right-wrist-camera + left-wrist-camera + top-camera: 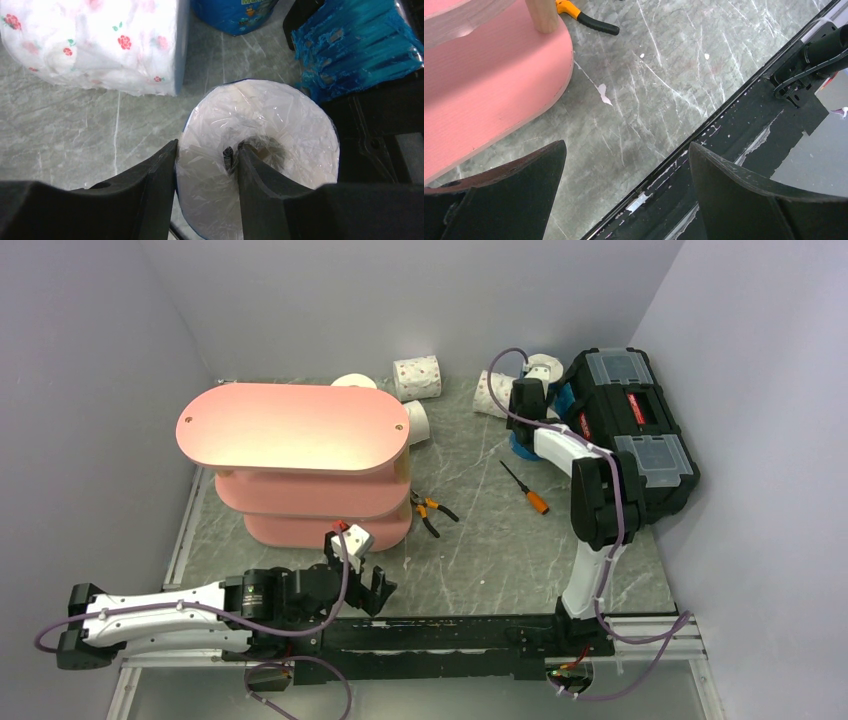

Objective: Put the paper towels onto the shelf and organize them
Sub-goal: Pick up the paper towel from the center of the board, then place the paper towel at the center of the board.

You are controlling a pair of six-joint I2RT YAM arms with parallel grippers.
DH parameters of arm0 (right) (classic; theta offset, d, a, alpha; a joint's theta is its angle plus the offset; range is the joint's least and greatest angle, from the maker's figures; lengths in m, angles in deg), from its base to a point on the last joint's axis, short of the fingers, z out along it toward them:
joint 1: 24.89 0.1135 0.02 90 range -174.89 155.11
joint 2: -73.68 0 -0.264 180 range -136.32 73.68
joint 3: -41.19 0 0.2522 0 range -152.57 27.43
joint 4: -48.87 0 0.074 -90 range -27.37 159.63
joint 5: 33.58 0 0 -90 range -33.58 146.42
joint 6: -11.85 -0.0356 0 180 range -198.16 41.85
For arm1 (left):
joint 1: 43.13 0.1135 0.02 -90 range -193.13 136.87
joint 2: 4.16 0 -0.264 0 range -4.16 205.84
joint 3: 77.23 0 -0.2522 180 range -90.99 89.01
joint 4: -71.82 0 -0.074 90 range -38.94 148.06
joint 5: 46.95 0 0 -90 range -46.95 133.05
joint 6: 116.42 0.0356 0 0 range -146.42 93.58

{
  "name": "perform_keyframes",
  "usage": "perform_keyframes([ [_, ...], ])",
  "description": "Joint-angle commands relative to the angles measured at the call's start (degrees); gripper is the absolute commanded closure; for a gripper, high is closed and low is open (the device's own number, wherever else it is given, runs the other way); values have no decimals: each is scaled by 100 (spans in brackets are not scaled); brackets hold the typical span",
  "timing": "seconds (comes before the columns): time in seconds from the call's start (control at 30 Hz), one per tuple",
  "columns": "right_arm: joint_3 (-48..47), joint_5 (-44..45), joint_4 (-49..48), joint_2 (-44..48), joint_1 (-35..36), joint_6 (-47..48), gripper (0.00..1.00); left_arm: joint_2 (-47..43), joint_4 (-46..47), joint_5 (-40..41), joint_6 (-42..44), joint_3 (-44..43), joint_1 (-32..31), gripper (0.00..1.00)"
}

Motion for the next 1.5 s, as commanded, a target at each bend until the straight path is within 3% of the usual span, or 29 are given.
perform_keyframes([
  [0.0, -45, 5, 86, 676, 62, -131, 70, -142, 165, 121, -108, 21, -41, 1],
  [0.27, 201, 252, 315, 1661, 530, -205, 72, -233, 366, 115, -54, 96, -38, 1],
  [0.43, 924, 450, 285, 2687, 1111, -550, 72, -269, 480, 84, -43, 159, -45, 1],
  [0.67, 1732, 1207, 919, 3944, 2763, -713, 72, -324, 552, 79, -96, 228, -39, 1],
  [0.93, 2375, 2374, 2740, 5111, 4575, -1754, 72, -334, 568, 297, -303, 290, -38, 0],
  [1.03, 2471, 2460, 3328, 5203, 5196, -2145, 72, -318, 577, 497, -458, 335, -44, 1],
  [1.2, 2784, 2490, 3192, 5124, 6173, -2135, 71, -352, 260, 1110, -1095, 398, -38, 1],
  [1.47, 3024, 1933, 2929, 4654, 6371, -2394, 71, -206, 599, 1232, -1010, 412, -45, 1],
])
